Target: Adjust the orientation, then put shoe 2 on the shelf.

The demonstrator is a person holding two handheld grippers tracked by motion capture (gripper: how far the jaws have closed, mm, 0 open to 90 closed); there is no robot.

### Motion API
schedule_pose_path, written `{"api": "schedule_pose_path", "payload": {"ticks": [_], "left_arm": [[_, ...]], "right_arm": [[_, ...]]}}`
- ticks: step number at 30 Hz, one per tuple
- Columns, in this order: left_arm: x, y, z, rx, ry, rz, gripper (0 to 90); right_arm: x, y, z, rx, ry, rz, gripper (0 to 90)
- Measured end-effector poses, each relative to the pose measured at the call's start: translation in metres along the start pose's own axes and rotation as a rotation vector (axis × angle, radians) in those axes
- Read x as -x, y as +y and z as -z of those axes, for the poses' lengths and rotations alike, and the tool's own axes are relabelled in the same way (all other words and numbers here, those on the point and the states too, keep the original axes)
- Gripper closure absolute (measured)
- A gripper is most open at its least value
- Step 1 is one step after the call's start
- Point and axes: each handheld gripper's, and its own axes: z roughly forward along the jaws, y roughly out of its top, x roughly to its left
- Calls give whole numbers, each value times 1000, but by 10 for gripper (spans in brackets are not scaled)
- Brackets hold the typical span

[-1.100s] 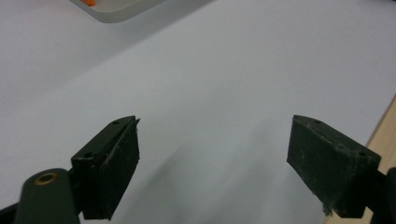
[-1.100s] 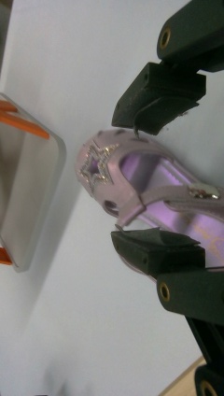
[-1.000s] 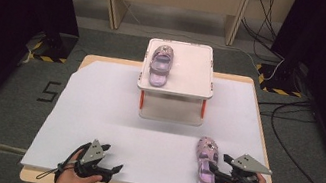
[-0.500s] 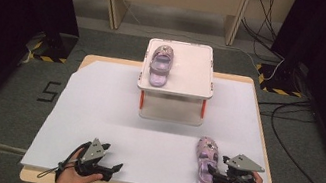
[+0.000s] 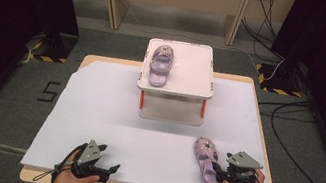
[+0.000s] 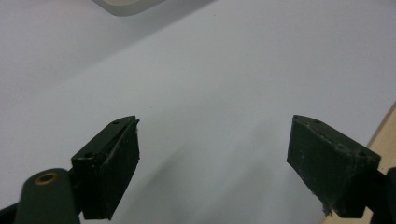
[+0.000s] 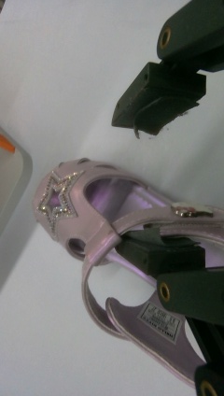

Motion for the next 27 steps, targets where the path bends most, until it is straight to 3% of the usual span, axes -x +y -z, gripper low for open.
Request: {"api": "schedule_pose_path", "payload": {"ticks": [7, 12, 16, 22, 27], "left_arm": [[2, 1, -2, -5, -5, -13, 164], [3, 1, -1, -9, -11, -20, 164], [4, 1, -1, -10, -14, -27, 164], [3, 1, 0, -3, -12, -21, 164], [4, 1, -1, -7, -13, -25, 165]], "right_arm": [[-10, 2, -4, 26, 46, 47, 446], [-10, 3, -9, 20, 81, 46, 577], [-10, 4, -5, 47, 68, 63, 714], [-11, 8, 0, 77, 43, 73, 762], [-9, 10, 5, 116, 53, 45, 781]]}}
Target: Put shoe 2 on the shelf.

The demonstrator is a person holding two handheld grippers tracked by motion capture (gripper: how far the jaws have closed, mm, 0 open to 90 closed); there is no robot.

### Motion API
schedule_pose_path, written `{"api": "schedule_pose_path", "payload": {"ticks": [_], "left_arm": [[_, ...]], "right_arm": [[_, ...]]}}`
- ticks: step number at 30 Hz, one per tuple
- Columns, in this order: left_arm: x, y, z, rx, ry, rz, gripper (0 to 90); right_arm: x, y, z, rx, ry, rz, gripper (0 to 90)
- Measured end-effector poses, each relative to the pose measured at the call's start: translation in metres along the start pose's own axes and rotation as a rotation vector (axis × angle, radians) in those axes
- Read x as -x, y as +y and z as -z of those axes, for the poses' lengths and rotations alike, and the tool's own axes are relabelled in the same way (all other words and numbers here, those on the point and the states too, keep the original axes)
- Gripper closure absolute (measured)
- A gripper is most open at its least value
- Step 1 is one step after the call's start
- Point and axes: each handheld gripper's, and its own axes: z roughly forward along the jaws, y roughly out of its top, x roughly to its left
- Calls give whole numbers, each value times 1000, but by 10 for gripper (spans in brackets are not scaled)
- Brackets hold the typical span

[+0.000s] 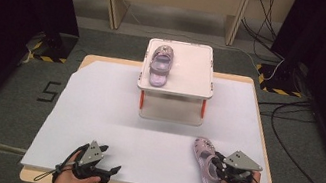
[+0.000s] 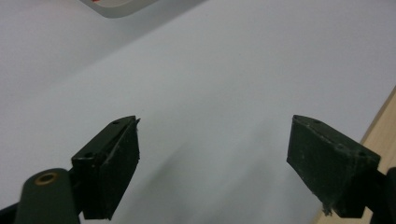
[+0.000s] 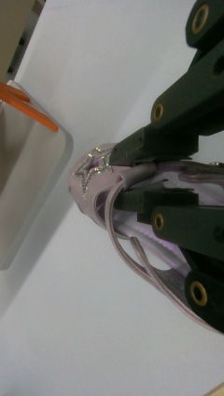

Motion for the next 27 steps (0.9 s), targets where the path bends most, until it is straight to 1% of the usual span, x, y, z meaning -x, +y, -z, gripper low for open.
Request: {"api": "schedule_pose_path", "payload": {"ticks": [6, 9, 12, 14, 16, 18, 21, 22, 27], "left_arm": [[-2, -2, 2, 3, 8, 7, 165], [-1, -1, 2, 10, 5, 8, 165], [-1, -1, 1, -1, 3, 5, 165], [-2, -2, 2, 3, 7, 10, 165], [-3, -1, 2, 7, 7, 11, 165], [-3, -1, 2, 10, 7, 12, 165], [-2, -1, 2, 2, 8, 11, 165], [-3, -1, 1, 5, 8, 12, 165], [-3, -2, 2, 8, 6, 13, 165]], "right_arm": [[-2, 5, 5, 18, -5, 1, 781], [0, 8, 7, 39, -4, -2, 785], [5, 14, 11, 59, 7, -24, 786], [7, 19, 14, 78, 6, -34, 787], [9, 26, 18, 96, -4, -27, 787], [10, 32, 21, 106, -12, -8, 787], [11, 38, 23, 121, -8, -9, 788], [11, 41, 24, 121, -9, -1, 788], [11, 56, 28, 155, 3, 10, 789]]}}
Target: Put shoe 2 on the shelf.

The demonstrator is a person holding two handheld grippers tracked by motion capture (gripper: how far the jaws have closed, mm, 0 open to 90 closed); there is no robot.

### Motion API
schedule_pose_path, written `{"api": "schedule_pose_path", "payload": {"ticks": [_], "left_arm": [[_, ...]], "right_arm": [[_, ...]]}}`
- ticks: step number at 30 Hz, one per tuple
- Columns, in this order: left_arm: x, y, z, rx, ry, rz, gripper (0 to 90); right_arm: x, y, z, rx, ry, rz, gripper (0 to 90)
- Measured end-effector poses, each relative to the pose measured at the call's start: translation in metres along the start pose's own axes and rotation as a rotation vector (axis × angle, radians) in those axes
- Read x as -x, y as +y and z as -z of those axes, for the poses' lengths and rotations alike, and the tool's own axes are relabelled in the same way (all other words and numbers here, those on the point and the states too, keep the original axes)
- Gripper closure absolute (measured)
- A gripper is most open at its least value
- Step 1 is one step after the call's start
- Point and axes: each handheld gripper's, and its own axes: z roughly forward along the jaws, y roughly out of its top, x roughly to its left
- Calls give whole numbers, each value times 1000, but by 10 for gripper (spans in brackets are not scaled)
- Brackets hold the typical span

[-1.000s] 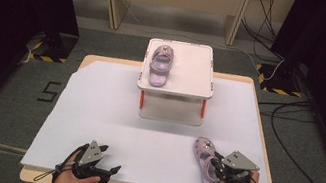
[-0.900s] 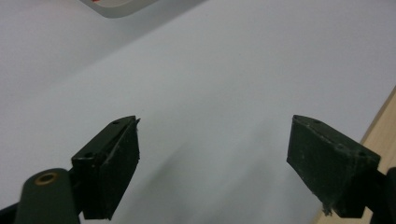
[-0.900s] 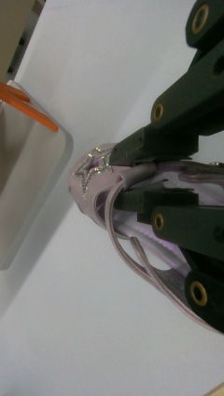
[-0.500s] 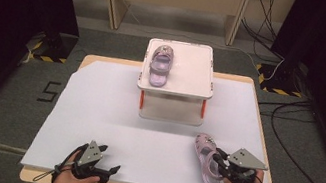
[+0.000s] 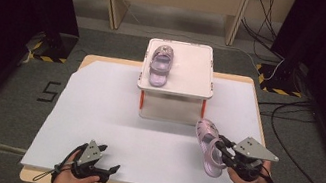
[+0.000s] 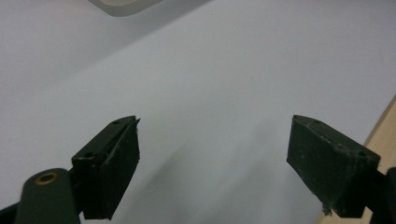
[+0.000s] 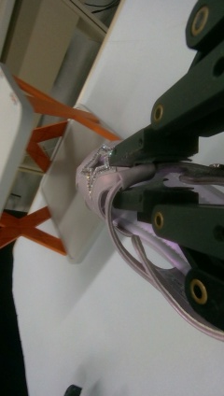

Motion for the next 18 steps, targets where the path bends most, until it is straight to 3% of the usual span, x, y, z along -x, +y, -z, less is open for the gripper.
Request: {"api": "schedule_pose_path", "payload": {"ticks": [7, 18], "left_arm": [[0, 1, -1, 0, 1, -2, 165], [0, 1, -1, 0, 0, -2, 166]], "right_arm": [[1, 28, 2, 56, 33, -11, 789], [1, 78, -10, 112, 43, 32, 795]]}}
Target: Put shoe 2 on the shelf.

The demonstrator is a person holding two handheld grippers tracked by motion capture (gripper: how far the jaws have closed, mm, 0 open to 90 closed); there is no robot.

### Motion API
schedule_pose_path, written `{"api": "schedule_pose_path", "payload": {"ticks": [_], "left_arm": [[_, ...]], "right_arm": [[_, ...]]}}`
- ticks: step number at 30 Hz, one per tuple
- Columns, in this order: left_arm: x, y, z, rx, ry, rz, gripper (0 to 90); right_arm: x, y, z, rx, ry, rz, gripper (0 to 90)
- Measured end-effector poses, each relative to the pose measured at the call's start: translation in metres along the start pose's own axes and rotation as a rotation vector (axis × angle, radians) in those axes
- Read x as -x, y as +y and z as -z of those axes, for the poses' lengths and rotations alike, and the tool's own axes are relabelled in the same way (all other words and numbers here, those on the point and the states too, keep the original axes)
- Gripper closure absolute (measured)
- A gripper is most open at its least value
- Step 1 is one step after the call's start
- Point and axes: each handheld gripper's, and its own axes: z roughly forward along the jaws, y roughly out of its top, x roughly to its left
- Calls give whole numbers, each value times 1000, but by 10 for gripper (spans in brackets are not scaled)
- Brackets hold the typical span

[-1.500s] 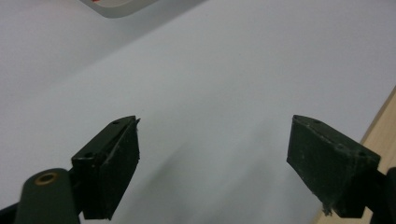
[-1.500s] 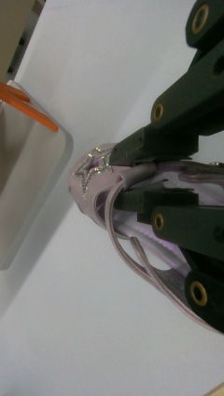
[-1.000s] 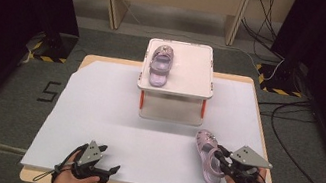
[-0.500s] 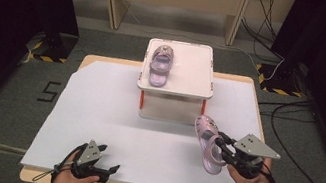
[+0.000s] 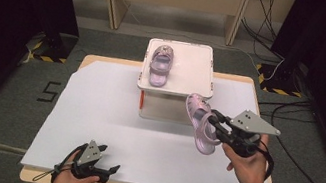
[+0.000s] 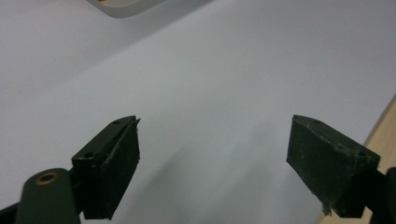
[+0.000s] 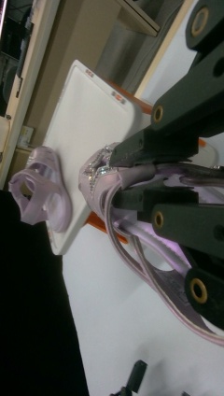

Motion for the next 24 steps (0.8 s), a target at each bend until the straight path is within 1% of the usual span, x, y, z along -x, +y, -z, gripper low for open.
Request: {"api": "schedule_pose_path", "payload": {"ticks": [3, 7, 13, 15, 18, 21, 24], "left_arm": [[0, 0, 1, -1, 1, -5, 166], [0, 0, 1, 0, 1, -6, 166], [1, 0, 1, -1, -3, -4, 166], [1, 0, 1, 1, -2, -4, 166], [1, 0, 1, 0, -3, -6, 167], [2, 1, 0, 4, -4, -3, 167], [2, 0, 1, 1, -5, -7, 167]], "right_arm": [[2, 12, -10, 7, -6, 9, 796], [6, 28, -27, 9, -25, 15, 798], [18, 47, -58, -10, -62, 8, 798], [22, 52, -71, -23, -79, 10, 799], [28, 55, -86, -31, -89, 9, 799], [34, 58, -106, -53, -112, 4, 799], [38, 61, -121, -69, -129, 4, 798]]}}
